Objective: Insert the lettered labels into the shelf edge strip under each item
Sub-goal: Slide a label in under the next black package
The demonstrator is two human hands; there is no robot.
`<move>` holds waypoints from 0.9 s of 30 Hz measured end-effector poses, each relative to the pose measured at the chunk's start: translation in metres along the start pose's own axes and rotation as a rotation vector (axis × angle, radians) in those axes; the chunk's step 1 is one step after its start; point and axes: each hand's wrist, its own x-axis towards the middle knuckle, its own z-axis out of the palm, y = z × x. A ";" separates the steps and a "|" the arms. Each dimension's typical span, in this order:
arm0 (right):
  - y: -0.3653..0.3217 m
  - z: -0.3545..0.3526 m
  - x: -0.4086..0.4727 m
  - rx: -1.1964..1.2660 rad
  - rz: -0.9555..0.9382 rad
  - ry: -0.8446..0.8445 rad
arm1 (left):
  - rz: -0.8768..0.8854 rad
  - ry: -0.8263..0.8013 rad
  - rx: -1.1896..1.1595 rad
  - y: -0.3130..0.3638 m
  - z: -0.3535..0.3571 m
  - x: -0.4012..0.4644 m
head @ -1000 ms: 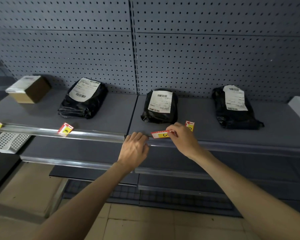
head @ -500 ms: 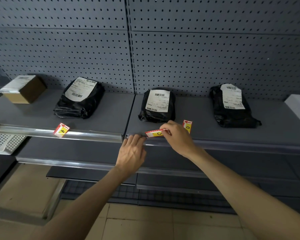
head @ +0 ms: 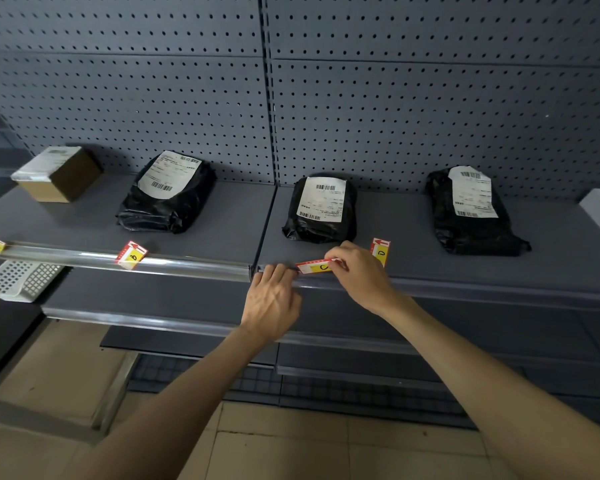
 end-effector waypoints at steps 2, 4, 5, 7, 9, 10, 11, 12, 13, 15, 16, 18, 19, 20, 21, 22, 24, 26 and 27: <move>0.000 0.001 0.001 -0.003 -0.008 -0.011 | -0.002 0.011 -0.006 -0.001 0.001 -0.003; -0.001 0.002 0.003 -0.023 -0.019 -0.036 | 0.002 0.014 -0.008 -0.002 0.000 -0.006; -0.001 0.002 0.003 -0.040 -0.025 -0.051 | 0.005 0.013 -0.006 -0.002 0.000 -0.006; -0.003 0.006 0.004 -0.089 -0.054 -0.092 | -0.002 0.010 -0.010 -0.003 -0.001 -0.006; -0.003 0.009 0.003 -0.134 -0.083 -0.121 | -0.009 0.008 -0.021 -0.002 -0.002 -0.004; -0.002 0.010 0.003 -0.142 -0.092 -0.125 | -0.009 0.008 -0.024 -0.002 -0.002 -0.002; -0.001 0.010 0.003 -0.146 -0.096 -0.128 | -0.008 0.009 -0.020 -0.001 -0.004 0.000; 0.001 0.009 0.004 -0.150 -0.100 -0.133 | -0.004 0.011 -0.010 -0.001 -0.005 0.003; 0.002 0.008 0.005 -0.153 -0.100 -0.138 | 0.001 0.016 0.000 -0.001 -0.007 0.007; 0.005 0.001 0.006 -0.126 -0.084 -0.133 | 0.010 0.035 0.006 0.000 -0.012 0.018; 0.007 -0.004 0.007 -0.101 -0.070 -0.115 | 0.013 0.046 -0.001 0.002 -0.014 0.024; 0.013 -0.017 0.011 -0.083 -0.038 -0.060 | 0.013 0.062 -0.020 0.010 -0.019 0.040; 0.018 -0.024 0.012 -0.093 -0.018 -0.039 | 0.008 0.062 -0.028 0.016 -0.020 0.049; 0.025 -0.032 0.014 -0.110 0.001 -0.024 | -0.003 0.056 -0.038 0.023 -0.021 0.058; 0.033 -0.039 0.014 -0.131 0.020 -0.015 | -0.018 0.046 -0.049 0.032 -0.021 0.068; 0.041 -0.046 0.014 -0.152 0.040 -0.011 | -0.031 0.033 -0.060 0.041 -0.021 0.077; 0.056 -0.057 0.012 -0.196 0.089 -0.018 | -0.042 -0.023 -0.072 0.062 -0.017 0.094; 0.069 -0.066 0.009 -0.245 0.130 -0.030 | -0.047 -0.125 -0.053 0.082 -0.011 0.109; 0.074 -0.069 0.008 -0.266 0.148 -0.037 | -0.052 -0.179 -0.029 0.092 -0.007 0.115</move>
